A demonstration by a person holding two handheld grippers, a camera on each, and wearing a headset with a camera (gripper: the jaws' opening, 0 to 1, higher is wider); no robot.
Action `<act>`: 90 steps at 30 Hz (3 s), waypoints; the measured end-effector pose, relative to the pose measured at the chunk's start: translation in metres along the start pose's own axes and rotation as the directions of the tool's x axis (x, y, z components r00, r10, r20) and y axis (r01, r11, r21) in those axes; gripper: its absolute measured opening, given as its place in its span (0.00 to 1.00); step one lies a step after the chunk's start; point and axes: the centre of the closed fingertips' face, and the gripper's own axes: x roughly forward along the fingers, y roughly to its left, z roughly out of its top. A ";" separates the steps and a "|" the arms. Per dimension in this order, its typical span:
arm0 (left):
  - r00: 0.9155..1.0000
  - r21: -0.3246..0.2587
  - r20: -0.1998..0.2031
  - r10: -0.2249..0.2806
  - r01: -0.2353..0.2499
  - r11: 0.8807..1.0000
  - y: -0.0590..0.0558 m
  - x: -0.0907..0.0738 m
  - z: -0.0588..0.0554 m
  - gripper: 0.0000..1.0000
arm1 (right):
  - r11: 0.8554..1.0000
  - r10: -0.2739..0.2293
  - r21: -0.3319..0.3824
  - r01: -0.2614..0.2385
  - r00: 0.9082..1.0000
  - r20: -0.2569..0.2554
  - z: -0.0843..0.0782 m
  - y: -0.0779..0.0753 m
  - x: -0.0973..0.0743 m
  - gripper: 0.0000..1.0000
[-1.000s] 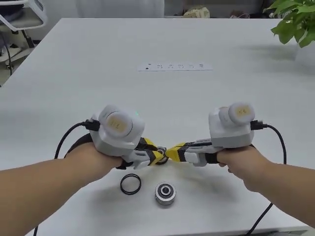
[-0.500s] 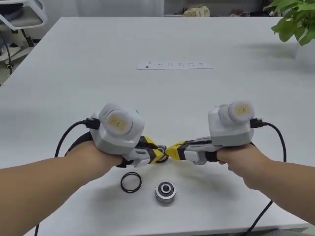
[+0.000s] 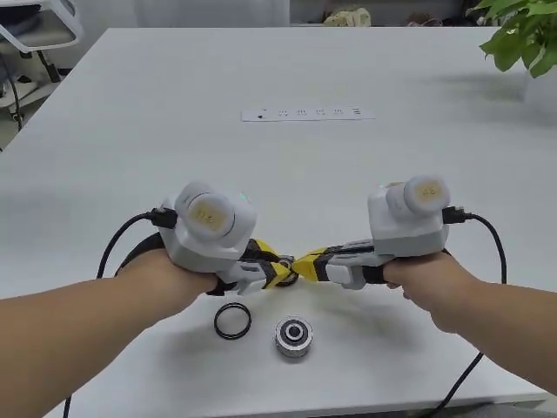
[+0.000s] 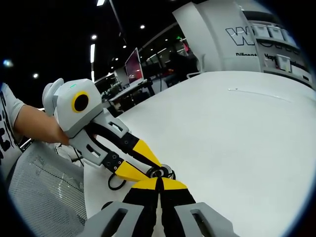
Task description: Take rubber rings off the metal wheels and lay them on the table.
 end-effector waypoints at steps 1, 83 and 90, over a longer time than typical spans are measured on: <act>1.000 0.000 0.000 0.000 0.000 1.000 0.000 0.000 0.000 0.07 | 1.000 0.000 0.000 0.000 1.000 0.000 0.000 0.000 0.000 0.00; 0.993 -0.009 0.101 -0.054 0.055 0.998 -0.015 -0.041 0.019 0.26 | 0.996 0.077 0.037 -0.080 0.993 0.084 0.020 0.014 -0.002 0.00; 0.991 -0.034 0.125 -0.046 0.050 0.998 -0.016 -0.053 0.021 0.32 | 0.994 0.093 0.042 -0.098 0.990 0.109 0.028 0.019 -0.005 0.00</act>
